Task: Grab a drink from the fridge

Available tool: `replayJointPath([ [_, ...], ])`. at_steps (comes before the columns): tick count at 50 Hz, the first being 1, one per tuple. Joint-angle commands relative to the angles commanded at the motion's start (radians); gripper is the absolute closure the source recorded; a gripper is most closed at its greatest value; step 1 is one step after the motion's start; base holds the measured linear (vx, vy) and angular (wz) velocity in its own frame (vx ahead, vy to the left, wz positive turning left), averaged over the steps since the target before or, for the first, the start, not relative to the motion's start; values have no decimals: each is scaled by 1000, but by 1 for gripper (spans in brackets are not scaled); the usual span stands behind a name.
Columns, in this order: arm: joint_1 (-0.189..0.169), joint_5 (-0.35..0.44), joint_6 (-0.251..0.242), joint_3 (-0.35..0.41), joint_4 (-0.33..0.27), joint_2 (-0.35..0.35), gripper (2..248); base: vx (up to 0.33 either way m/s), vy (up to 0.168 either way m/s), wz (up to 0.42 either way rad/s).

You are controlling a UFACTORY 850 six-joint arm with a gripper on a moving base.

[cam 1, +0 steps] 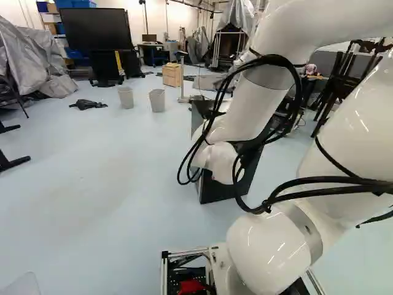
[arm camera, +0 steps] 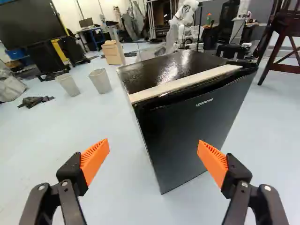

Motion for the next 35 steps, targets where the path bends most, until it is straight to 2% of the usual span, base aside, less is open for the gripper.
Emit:
replayJointPath([
  [13, 55, 48, 0, -19, 113, -64, 3, 0, 0, 0],
  [35, 136, 118, 0, -85, 237, -201, 3, 0, 0, 0],
])
